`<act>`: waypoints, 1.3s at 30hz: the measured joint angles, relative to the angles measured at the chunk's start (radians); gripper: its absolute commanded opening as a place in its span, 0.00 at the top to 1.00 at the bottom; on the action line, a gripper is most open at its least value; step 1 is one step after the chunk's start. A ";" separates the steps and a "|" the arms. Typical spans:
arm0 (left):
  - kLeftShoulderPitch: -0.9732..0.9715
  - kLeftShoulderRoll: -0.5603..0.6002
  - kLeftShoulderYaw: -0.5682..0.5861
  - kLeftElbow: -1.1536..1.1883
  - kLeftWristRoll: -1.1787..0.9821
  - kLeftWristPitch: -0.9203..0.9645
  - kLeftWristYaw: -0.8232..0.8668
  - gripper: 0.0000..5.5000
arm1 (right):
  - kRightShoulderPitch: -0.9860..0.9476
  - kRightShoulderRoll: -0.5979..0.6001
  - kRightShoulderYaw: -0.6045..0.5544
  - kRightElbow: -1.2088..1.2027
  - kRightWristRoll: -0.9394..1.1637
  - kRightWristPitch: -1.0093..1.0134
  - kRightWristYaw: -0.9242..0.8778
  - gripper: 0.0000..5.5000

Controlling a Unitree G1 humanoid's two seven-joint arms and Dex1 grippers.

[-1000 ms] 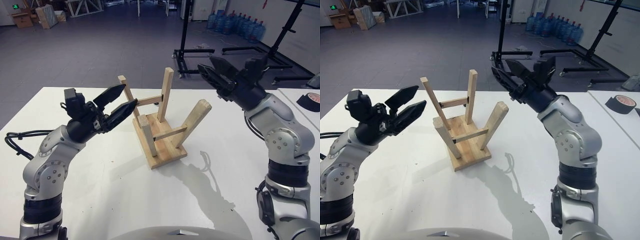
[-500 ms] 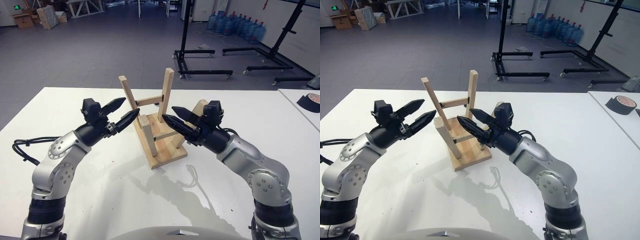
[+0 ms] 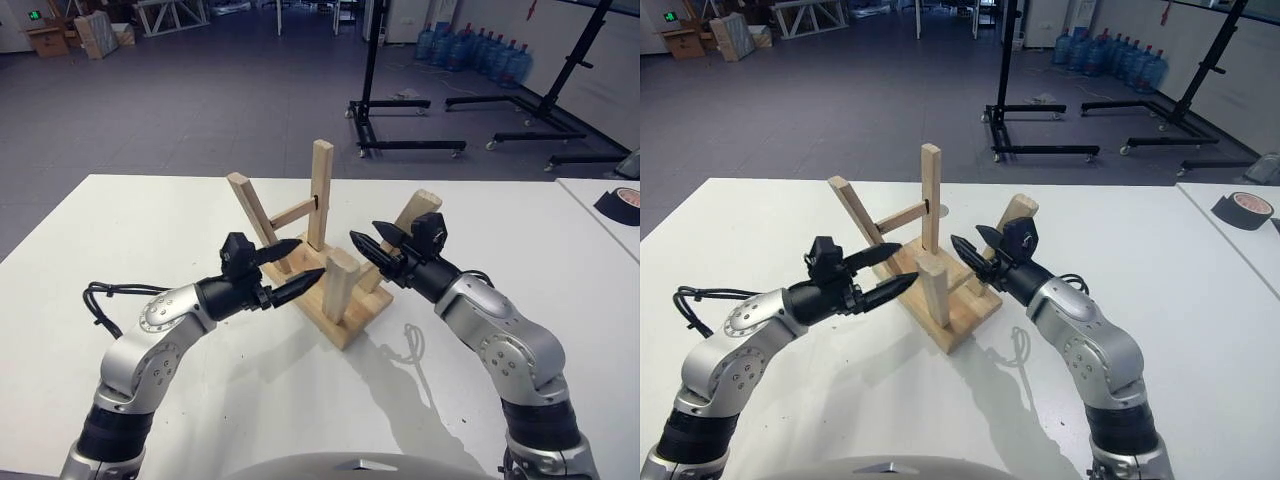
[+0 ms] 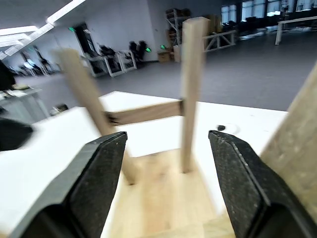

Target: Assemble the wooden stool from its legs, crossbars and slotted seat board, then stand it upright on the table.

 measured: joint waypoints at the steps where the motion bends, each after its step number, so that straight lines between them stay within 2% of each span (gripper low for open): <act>1: -0.030 -0.017 -0.023 0.001 -0.002 0.010 -0.001 0.31 | -0.032 -0.001 0.012 0.050 -0.036 -0.029 0.025 0.45; 6: -0.085 -0.046 -0.055 0.023 0.013 0.019 0.008 0.31 | -0.127 -0.036 0.028 0.245 -0.147 -0.161 0.161 0.45; 11: -0.054 -0.022 0.045 -0.015 -0.056 0.028 0.008 0.31 | -0.164 -0.064 0.010 0.302 -0.170 -0.224 0.280 0.45; 14: 0.018 0.010 0.107 -0.039 -0.104 0.034 -0.011 0.31 | -0.164 -0.076 -0.062 0.242 -0.071 -0.184 0.333 0.45; 19: 0.068 0.021 0.144 -0.097 -0.171 0.018 -0.064 0.31 | -0.138 -0.138 -0.299 0.155 0.274 0.007 0.396 0.45; 21: 0.069 0.021 0.154 -0.096 -0.173 0.012 -0.063 0.31 | -0.060 -0.180 -0.359 0.133 0.350 0.061 0.443 0.45; 23: 0.075 0.021 0.154 -0.096 -0.172 0.008 -0.063 0.31 | 0.041 -0.221 -0.367 0.129 0.347 0.073 0.503 0.45; 25: 0.096 0.028 0.154 -0.097 -0.164 -0.002 -0.077 0.31 | 0.170 -0.275 -0.324 0.148 0.251 0.029 0.594 0.45; 29: 0.084 0.029 0.151 -0.088 -0.159 -0.012 -0.096 0.31 | 0.296 -0.309 -0.122 0.173 0.011 -0.124 0.709 0.45; 32: 0.069 0.031 0.151 -0.072 -0.153 -0.017 -0.108 0.31 | 0.288 -0.291 -0.055 0.221 -0.078 -0.202 0.716 0.45; 39: 0.060 0.042 0.108 -0.024 -0.057 -0.039 -0.110 0.31 | 0.184 -0.141 0.037 0.364 -0.206 -0.327 0.625 0.45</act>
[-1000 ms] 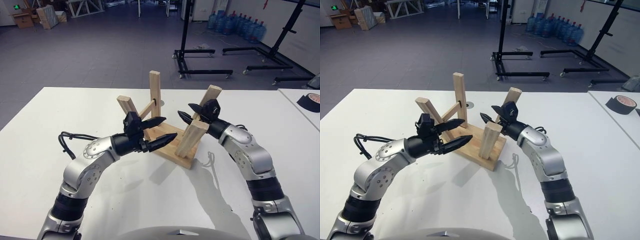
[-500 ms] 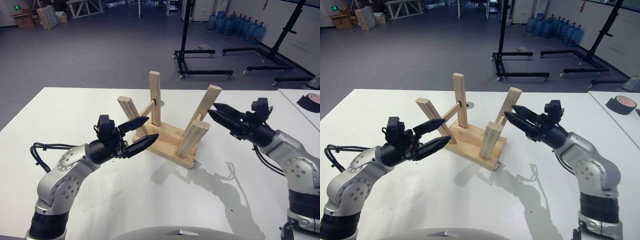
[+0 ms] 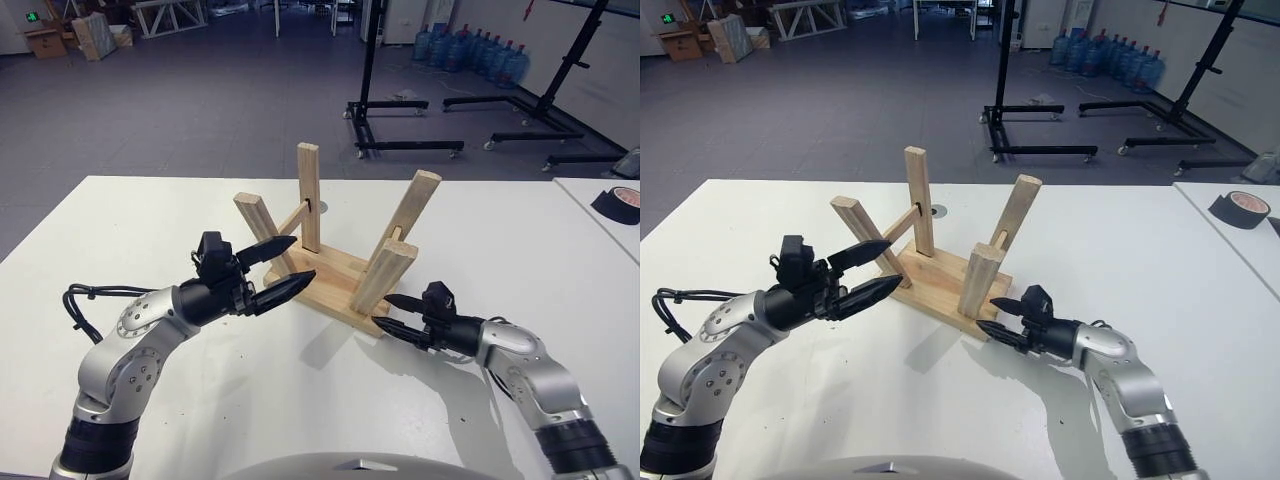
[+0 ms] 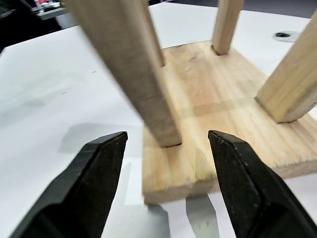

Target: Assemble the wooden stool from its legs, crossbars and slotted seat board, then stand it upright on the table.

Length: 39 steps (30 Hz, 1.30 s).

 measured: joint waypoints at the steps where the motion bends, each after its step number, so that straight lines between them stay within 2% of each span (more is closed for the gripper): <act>1: 0.000 0.004 -0.016 0.019 0.035 -0.004 0.001 0.31 | -0.008 0.019 0.009 0.004 -0.007 -0.007 -0.007 0.45; 4: 0.000 0.018 -0.048 0.041 0.103 -0.032 -0.004 0.31 | -0.034 0.053 0.014 0.029 -0.009 -0.022 -0.016 0.49; 11: 0.009 0.035 -0.082 0.060 0.172 -0.063 -0.020 0.31 | -0.058 0.085 0.019 0.069 -0.008 -0.053 0.019 0.74; 23: 0.001 0.026 -0.070 0.042 0.183 -0.075 0.014 0.31 | -0.097 0.051 -0.026 0.086 0.043 -0.044 0.124 0.80; 28: -0.009 0.039 0.056 -0.023 0.038 -0.055 0.014 0.31 | -0.100 -0.043 -0.074 0.083 0.134 0.043 0.265 0.80; 35: -0.047 0.065 0.160 -0.036 -0.115 -0.028 0.014 0.31 | -0.127 -0.137 -0.052 0.069 0.202 0.163 0.453 0.80; 37: -0.064 0.061 0.227 -0.042 -0.238 -0.020 0.026 0.31 | -0.144 -0.145 -0.036 0.067 0.213 0.203 0.483 0.80; 39: -0.117 0.061 0.358 -0.054 -0.428 -0.035 0.046 0.31 | -0.161 -0.166 -0.009 0.063 0.231 0.252 0.534 0.80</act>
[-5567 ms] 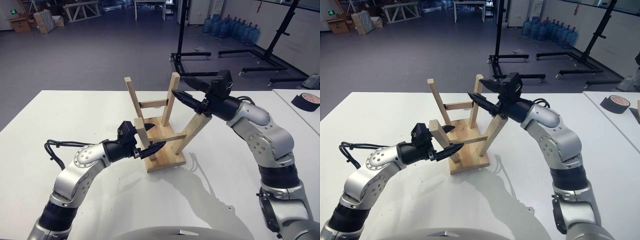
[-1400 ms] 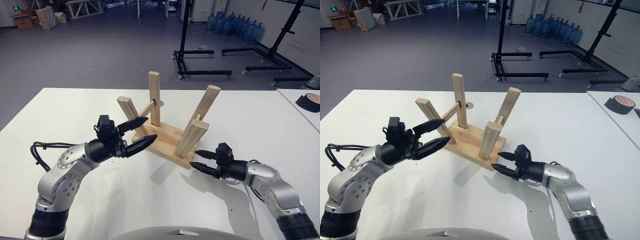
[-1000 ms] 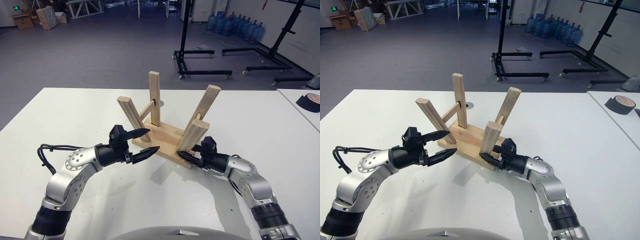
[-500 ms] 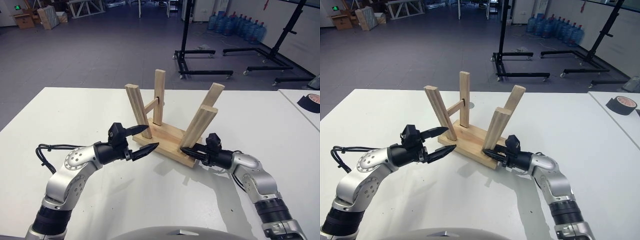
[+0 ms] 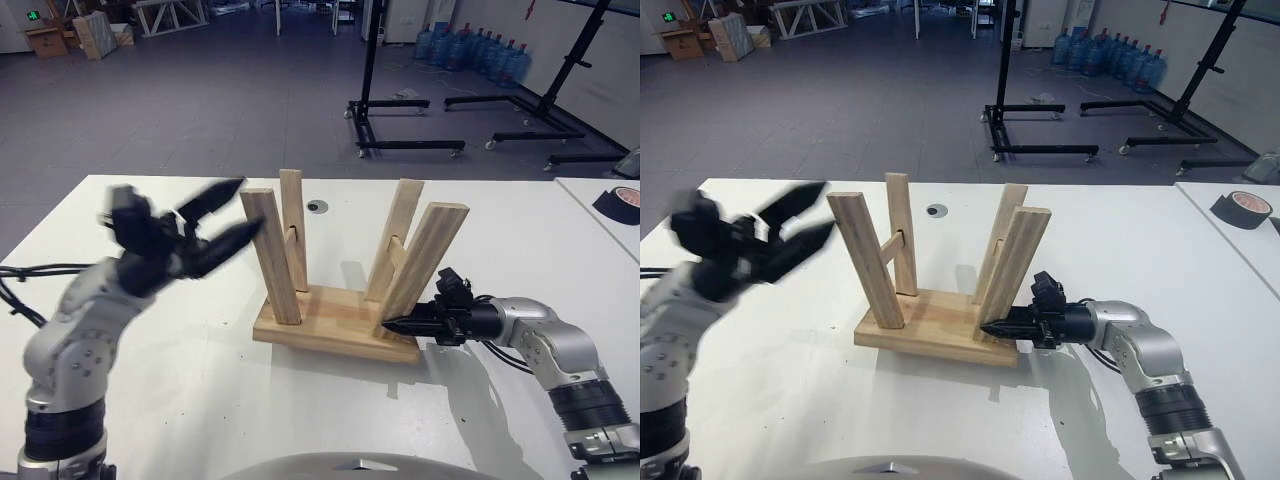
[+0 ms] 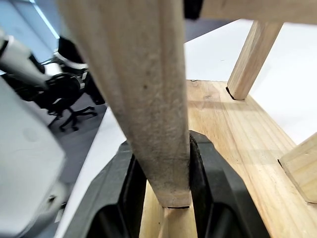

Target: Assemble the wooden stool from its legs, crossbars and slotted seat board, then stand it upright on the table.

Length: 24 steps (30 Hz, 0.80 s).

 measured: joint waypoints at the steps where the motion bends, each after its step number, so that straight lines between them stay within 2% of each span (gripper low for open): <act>1: -0.016 0.006 0.050 -0.004 -0.057 -0.007 0.011 0.31 | -0.008 -0.007 0.011 -0.002 0.011 0.027 0.022 0.80; 5: -0.030 0.043 0.130 -0.016 -0.137 -0.014 0.047 0.31 | -0.025 -0.032 0.042 -0.026 0.060 0.135 0.068 0.80; 11: -0.014 0.051 0.151 -0.100 -0.181 -0.023 0.087 0.31 | -0.001 -0.133 0.061 -0.138 0.163 0.351 0.088 0.80; 14: 0.024 0.025 0.105 -0.136 -0.119 -0.045 0.100 0.31 | -0.002 -0.157 0.055 -0.134 0.208 0.446 0.068 0.80; 17: 0.029 0.004 -0.009 -0.170 0.033 -0.058 0.137 0.31 | -0.046 -0.161 0.029 -0.088 0.266 0.577 0.010 0.81; 19: 0.025 0.003 -0.035 -0.181 0.059 -0.063 0.154 0.31 | -0.049 -0.172 0.020 -0.096 0.289 0.626 -0.016 0.81; 23: 0.027 0.001 -0.075 -0.214 0.110 -0.076 0.179 0.31 | -0.114 -0.214 0.083 -0.065 0.302 0.688 0.002 0.81; 24: 0.029 0.000 -0.077 -0.218 0.118 -0.080 0.184 0.31 | -0.155 -0.213 0.109 -0.041 0.294 0.702 0.002 0.73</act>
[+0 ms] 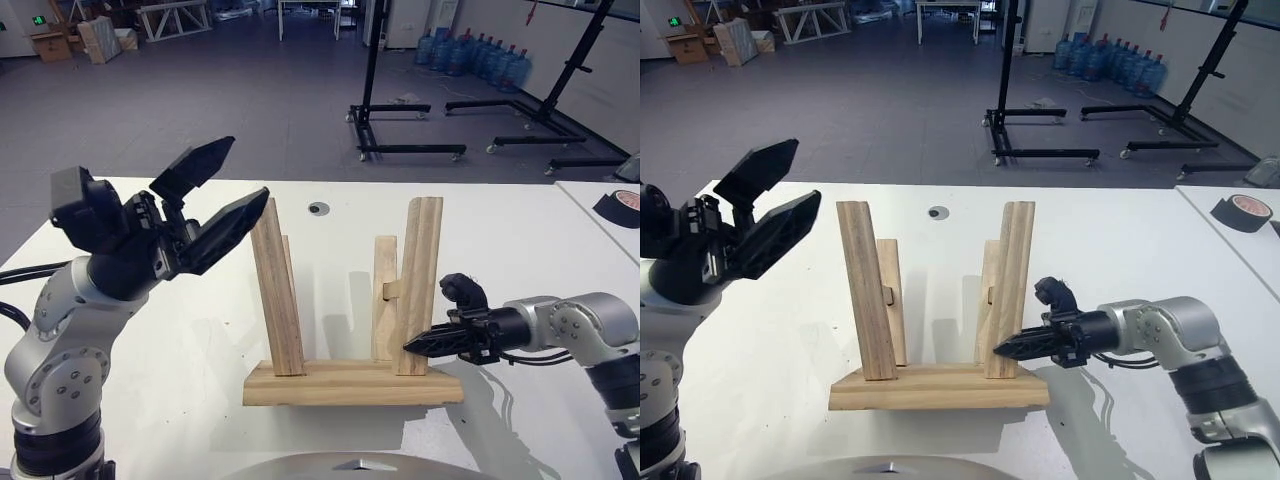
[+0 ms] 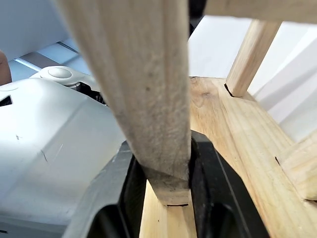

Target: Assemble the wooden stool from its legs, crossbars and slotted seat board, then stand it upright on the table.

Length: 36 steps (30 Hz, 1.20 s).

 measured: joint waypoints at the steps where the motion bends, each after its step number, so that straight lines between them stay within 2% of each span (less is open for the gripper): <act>1: 0.004 -0.001 -0.001 -0.011 0.006 -0.003 0.004 0.31 | -0.055 0.004 0.025 0.041 -0.020 0.018 -0.005 0.71; 4: 0.038 -0.007 -0.013 -0.034 0.024 -0.017 0.004 0.31 | -0.161 0.049 0.062 0.168 -0.073 0.049 -0.060 0.59; 9: 0.040 0.006 0.032 -0.033 0.005 -0.032 0.015 0.31 | -0.179 0.068 0.067 0.206 -0.082 0.083 -0.088 0.39; 17: 0.035 0.039 0.059 0.010 0.036 -0.045 -0.008 0.31 | -0.132 0.047 -0.020 0.162 -0.079 0.058 -0.109 0.39; 25: 0.080 0.124 0.149 0.113 0.102 -0.067 -0.119 0.31 | -0.100 -0.043 -0.076 0.101 -0.078 -0.037 -0.006 0.39; 29: 0.262 0.158 0.153 0.189 0.178 -0.053 -0.246 0.31 | 0.029 -0.143 -0.167 0.047 -0.137 -0.240 0.062 0.39; 33: 0.488 0.167 0.152 0.294 0.242 -0.060 -0.435 0.31 | 0.268 -0.187 -0.306 -0.022 -0.240 -0.512 0.081 0.39; 36: 0.563 0.201 0.037 0.331 0.389 -0.105 -0.529 0.31 | 0.390 -0.172 -0.306 -0.056 -0.358 -0.698 0.037 0.39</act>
